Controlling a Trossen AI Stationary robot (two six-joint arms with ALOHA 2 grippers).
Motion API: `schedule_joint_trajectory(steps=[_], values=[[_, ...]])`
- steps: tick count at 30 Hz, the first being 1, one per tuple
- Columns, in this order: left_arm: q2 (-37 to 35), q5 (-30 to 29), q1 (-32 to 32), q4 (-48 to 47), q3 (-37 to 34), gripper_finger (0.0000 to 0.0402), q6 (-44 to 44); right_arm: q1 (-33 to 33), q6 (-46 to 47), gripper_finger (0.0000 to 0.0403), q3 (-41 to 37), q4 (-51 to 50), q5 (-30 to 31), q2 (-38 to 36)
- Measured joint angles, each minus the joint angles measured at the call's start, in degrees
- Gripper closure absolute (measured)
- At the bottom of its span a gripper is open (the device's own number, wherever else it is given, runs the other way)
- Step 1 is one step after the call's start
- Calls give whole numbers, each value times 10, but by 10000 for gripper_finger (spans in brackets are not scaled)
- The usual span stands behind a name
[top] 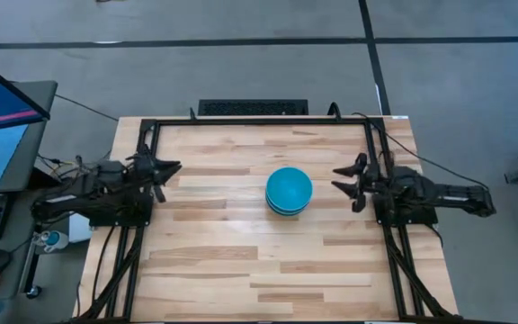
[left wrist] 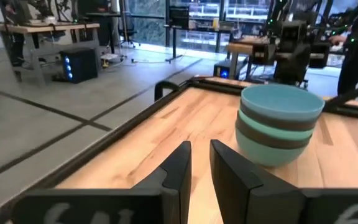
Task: Nest bowls inside each other
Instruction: Return to Home Position
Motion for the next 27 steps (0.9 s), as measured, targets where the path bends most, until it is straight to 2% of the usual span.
schedule_joint_trajectory(steps=[4,7,10,15,27], values=[[-3,-1,0,67,-79,352,-16,-4,-9,172,-11,19,-17,32],[-1,-9,0,104,-130,352,-49,-3,-61,170,-11,17,-19,53],[12,-17,0,133,-128,352,-19,-2,-78,171,-11,17,-19,77],[16,-73,1,96,-127,352,21,-2,-79,173,-11,16,-19,95],[17,-75,0,72,-124,352,25,-2,-79,173,-11,16,-19,100]])
